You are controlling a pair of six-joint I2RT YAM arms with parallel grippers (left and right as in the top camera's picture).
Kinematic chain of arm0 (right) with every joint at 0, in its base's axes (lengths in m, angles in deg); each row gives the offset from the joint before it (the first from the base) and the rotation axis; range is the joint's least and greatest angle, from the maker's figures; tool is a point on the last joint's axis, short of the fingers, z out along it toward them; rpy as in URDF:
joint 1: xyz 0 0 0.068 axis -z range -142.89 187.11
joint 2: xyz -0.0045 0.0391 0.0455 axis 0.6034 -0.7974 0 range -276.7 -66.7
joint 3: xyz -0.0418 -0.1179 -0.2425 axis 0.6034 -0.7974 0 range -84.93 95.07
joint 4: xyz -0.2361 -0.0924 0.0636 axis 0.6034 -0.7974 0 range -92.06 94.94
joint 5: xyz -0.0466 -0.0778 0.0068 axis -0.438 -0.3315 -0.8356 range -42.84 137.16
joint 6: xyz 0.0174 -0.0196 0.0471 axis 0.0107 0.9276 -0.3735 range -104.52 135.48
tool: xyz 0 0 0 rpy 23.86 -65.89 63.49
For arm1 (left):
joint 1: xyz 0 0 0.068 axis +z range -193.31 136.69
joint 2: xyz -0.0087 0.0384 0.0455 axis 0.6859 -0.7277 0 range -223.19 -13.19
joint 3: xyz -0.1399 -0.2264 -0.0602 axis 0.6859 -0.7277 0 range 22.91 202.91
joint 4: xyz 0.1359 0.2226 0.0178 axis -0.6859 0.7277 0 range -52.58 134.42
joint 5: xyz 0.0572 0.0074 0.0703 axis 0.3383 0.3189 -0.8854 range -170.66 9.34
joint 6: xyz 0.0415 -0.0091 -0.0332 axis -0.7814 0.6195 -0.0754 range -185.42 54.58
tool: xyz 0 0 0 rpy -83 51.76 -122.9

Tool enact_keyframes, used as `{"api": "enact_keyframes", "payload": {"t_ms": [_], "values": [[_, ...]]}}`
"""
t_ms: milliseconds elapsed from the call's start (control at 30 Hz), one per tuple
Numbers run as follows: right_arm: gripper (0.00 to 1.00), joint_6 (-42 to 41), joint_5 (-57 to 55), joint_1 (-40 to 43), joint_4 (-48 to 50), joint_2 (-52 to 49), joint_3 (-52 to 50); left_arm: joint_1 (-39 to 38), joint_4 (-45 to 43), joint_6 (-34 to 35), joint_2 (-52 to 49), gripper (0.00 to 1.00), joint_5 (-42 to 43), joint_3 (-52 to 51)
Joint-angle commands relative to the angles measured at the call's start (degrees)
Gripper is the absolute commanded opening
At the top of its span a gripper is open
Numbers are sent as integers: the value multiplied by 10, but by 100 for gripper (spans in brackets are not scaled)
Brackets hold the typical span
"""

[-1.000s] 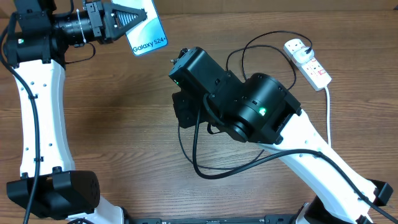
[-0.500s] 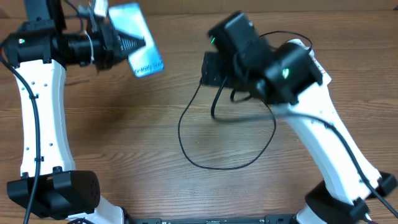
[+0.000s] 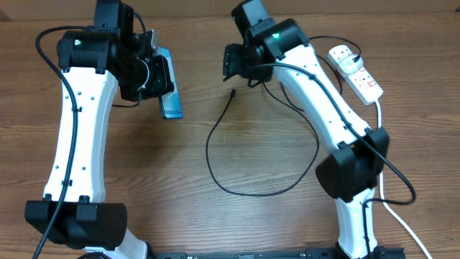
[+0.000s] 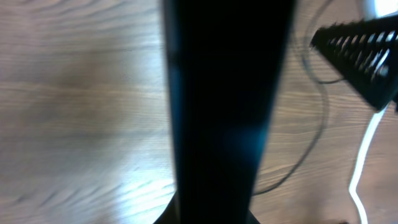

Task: Plug charger to phone and switch on socket

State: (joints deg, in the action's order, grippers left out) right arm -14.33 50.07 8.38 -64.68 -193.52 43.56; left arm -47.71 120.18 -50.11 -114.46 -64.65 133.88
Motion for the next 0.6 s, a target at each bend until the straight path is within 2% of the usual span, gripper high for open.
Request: {"api": "enact_keyframes", "payload": {"t_ms": [0,133,567], "values": [[57,-47,-21,-4,8,-37,1,-1,9,23,1,4,-58,8],[58,-117,-37,-5,1,-93,1,-1,10,23,1,4,-59,8],[56,-124,-54,-14,17,-182,1,-2,10,26,1,4,-59,8]]}}
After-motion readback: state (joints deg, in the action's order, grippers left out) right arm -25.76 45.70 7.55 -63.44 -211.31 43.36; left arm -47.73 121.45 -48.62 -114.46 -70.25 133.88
